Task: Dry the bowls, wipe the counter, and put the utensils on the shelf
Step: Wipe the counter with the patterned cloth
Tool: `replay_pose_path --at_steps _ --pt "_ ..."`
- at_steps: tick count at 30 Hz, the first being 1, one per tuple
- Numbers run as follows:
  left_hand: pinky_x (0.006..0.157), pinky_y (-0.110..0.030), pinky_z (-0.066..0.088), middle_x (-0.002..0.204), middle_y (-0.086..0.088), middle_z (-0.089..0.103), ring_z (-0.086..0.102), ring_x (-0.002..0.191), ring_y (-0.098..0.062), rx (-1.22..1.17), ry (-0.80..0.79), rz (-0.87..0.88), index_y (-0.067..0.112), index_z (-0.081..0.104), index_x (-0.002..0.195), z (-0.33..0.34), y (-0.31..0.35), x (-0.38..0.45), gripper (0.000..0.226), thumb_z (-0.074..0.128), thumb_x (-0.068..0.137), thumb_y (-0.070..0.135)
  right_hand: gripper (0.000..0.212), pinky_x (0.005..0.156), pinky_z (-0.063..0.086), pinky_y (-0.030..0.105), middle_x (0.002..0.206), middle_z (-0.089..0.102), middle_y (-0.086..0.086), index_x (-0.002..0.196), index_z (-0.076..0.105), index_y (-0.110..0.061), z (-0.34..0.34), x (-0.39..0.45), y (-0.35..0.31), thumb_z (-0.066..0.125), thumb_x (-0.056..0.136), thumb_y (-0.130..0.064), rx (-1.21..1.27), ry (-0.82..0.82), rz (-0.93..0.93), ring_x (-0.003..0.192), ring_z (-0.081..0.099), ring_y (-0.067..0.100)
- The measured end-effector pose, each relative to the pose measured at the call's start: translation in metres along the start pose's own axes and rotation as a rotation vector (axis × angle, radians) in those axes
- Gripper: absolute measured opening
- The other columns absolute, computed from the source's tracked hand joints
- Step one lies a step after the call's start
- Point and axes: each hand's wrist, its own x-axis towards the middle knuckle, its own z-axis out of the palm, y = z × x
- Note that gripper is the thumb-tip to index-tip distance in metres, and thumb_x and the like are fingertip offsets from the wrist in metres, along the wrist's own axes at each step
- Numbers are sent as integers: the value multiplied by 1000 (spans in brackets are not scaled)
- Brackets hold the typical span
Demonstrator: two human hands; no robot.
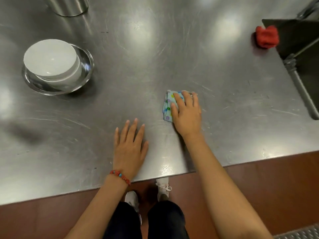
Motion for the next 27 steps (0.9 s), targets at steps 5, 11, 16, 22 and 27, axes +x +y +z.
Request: replay_pose_path --at_steps 5,11,16,22,27 --pt "92 -65 37 125 -21 57 51 117 -43 26 -67 103 4 61 116 8 13 -10 49 37 84 31 37 101 40 45 133 54 9 124 55 -18 -3 -106 -3 42 93 -33 -30 42 -86 128 41 36" --pt "97 -64 32 129 -22 55 48 120 -43 15 -91 113 4 59 119 16 12 -13 50 36 84 31 39 107 34 45 138 48 11 128 53 -17 -21 -106 57 41 95 -34 -48 39 29 131 36 35" --pt "97 -64 32 129 -22 54 48 120 -43 18 -95 98 4 60 118 13 16 -12 50 36 84 31 42 110 25 43 143 41 12 133 47 -15 -37 -72 103 39 96 -32 -110 121 381 133 30 34" --pt "99 -63 31 131 -21 53 46 122 -42 9 -98 30 4 58 120 18 41 -3 52 34 85 33 39 97 41 42 130 56 8 123 56 -20 -20 -113 63 40 92 -36 -72 81 -59 125 45 36" --pt "97 -64 31 130 -22 54 47 121 -44 7 -72 54 3 59 119 29 83 16 51 35 85 32 39 103 37 46 134 52 15 124 57 -14 -47 -80 150 43 93 -32 -66 69 43 126 42 39"
